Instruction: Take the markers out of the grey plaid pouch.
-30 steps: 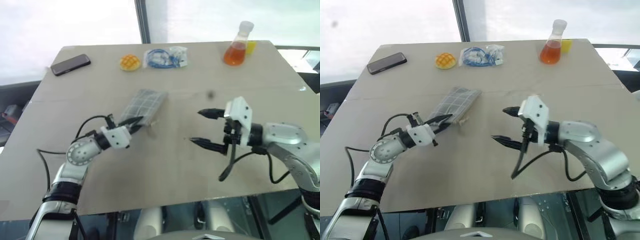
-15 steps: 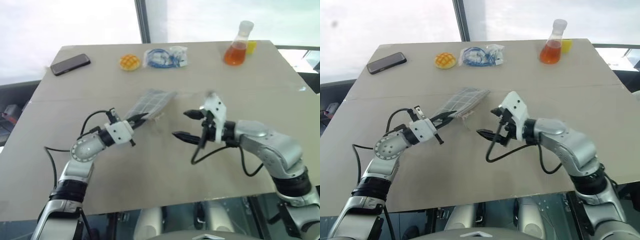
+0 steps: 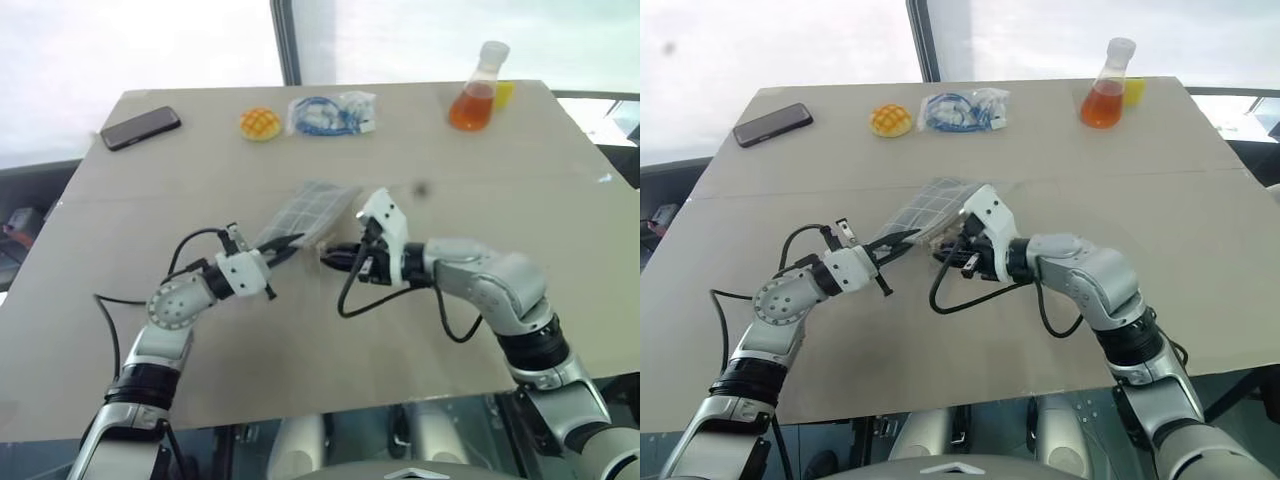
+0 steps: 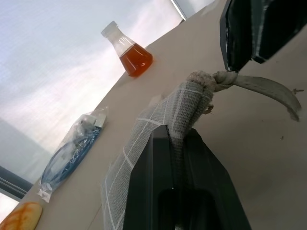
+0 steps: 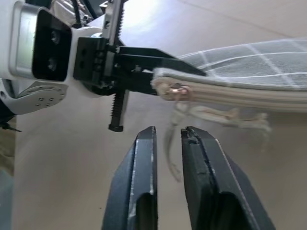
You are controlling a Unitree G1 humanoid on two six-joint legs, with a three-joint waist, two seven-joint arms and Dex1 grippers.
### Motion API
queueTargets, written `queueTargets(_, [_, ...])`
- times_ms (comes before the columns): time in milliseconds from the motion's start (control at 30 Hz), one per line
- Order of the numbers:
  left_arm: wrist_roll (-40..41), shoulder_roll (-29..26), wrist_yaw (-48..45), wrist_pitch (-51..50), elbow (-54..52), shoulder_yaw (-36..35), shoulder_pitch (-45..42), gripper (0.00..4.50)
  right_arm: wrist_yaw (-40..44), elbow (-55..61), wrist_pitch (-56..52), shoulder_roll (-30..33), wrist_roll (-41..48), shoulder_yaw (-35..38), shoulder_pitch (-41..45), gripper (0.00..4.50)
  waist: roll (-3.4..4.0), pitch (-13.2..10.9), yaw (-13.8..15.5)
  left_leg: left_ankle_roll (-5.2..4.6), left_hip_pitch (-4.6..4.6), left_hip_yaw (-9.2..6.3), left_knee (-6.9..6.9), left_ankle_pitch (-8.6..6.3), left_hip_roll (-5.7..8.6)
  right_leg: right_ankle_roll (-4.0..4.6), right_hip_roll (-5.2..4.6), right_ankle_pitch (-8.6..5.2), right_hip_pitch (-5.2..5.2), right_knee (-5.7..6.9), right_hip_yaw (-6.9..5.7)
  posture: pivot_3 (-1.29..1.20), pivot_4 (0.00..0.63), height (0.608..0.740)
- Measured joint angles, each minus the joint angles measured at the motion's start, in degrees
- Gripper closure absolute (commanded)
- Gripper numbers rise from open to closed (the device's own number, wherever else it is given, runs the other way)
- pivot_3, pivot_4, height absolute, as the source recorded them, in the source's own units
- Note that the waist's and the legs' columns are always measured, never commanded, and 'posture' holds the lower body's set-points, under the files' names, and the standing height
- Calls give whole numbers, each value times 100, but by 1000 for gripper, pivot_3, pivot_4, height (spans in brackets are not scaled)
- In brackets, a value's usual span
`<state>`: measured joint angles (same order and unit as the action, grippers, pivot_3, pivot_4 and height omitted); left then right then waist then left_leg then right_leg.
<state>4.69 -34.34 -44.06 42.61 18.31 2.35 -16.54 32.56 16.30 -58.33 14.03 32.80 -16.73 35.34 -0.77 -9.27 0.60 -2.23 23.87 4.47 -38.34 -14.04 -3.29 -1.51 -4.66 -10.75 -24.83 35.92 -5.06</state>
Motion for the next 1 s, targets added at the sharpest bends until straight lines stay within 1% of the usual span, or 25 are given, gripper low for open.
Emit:
queueTargets(167, [-4, 22, 10, 13, -10, 0, 1, 4500, -175, -114, -152, -223, -28, 2, 1, 3729, 0, 0, 6, 0, 0, 1, 0, 0, 1, 0, -2, 0, 1, -1, 0, 0, 150, 740])
queueTargets(400, [-19, 35, 25, 20, -18, 0, -2, 4500, -163, -158, -136, -171, -102, 5, 32, 3729, 0, 0, 2, 0, 0, 0, 0, 0, 1, 0, -1, 0, 0, -1, 0, 0, 150, 740])
queueTargets(633, [-35, 78, 57, 17, -151, 2, -4, 4500, -373, -185, -227, -400, -82, 265, 32, 3729, 0, 0, 0, 0, 0, 1, 1, 0, 1, 0, -1, 0, 0, -1, 0, 0, 150, 740])
queueTargets(667, [-35, 96, 58, 7, -176, 12, -4, 4500, -415, -246, -234, -464, -86, 268, 35, 4319, 0, 0, -2, 0, 0, 1, 1, 0, 1, 0, -1, 0, 0, -1, 0, 0, 150, 740])
queueTargets(700, [-35, 98, 58, -4, -198, 29, -5, 4500, -441, -306, -239, -507, -91, 268, 36, 4443, 0, 0, -3, 0, 0, 1, 1, 0, 1, 0, -1, 0, 0, -1, 0, 0, 150, 740])
queueTargets(800, [28, 108, 15, -105, -224, 51, -4, 4500, -511, -397, -243, -522, -148, 268, 43, 4443, 0, 0, -3, 0, 0, 1, 1, 0, 1, 0, -1, 0, 0, -1, 0, 0, 150, 740])
queueTargets(900, [352, 174, -137, -253, -339, 64, 33, 4500, -572, -400, -242, -459, -238, 310, 103, 4443, 0, 0, -5, 0, 0, 2, 1, 0, 1, -1, -2, 0, 0, -2, 1, 0, 150, 740])
queueTargets(1000, [609, 231, -339, -354, -438, 116, 110, 4500, -690, -356, -269, -218, -314, 469, 210, 4443, 0, 0, 3, 0, 0, 1, 1, 0, 1, 0, -2, 0, 1, -2, 0, 0, 150, 740])
